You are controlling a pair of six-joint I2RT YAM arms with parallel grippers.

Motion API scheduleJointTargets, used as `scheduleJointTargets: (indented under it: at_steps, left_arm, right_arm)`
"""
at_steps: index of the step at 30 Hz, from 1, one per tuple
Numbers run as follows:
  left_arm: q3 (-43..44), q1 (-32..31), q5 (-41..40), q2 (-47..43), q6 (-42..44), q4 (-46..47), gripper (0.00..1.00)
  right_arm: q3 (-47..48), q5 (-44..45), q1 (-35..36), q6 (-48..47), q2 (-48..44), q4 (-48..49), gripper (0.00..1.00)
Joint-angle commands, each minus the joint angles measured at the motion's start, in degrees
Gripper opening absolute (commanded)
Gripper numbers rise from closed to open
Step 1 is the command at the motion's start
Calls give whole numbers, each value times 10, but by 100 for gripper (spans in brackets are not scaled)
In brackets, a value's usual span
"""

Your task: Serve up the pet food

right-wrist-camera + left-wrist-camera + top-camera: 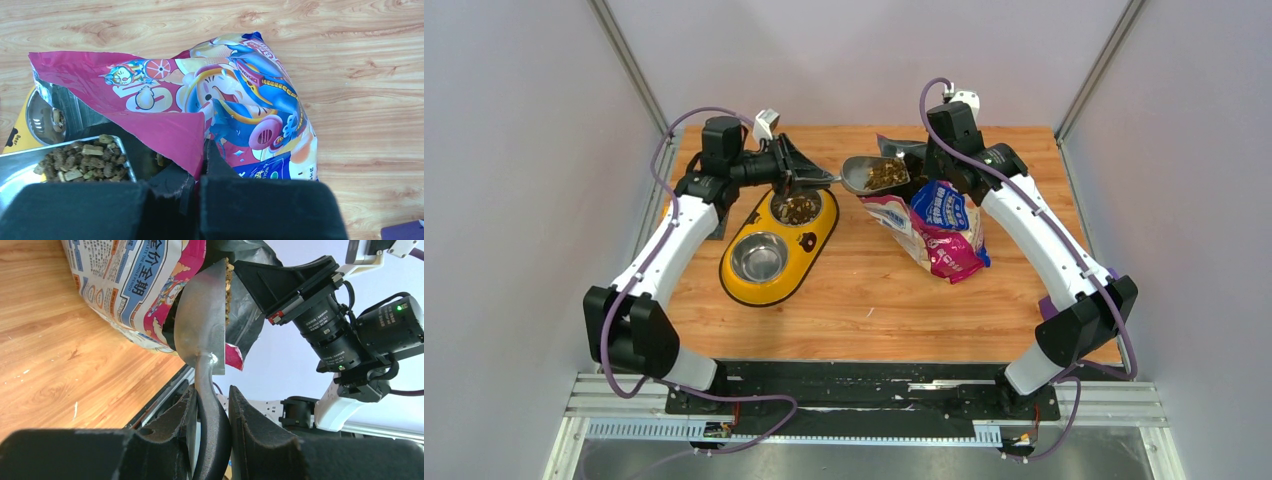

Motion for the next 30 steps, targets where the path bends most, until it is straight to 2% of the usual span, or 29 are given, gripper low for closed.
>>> scheduleJointTargets:
  at_steps: [1,7,17,30]
  left_arm:
    - [4,16,26,-40,-11,33,0]
    - [-31,40,32,-76,-41,70,0]
    - [-77,88,14,-159,-57,60,0]
    - [-130,163,-33,-276,-49,-13,0]
  right_arm:
    - [13,12,-4,1,-24,25,0]
    - [17,13,-6,2,-22,25,0]
    - [21,4,-10,1,-19,25,0]
    - [18,-16,-17,-2,-16,26,0]
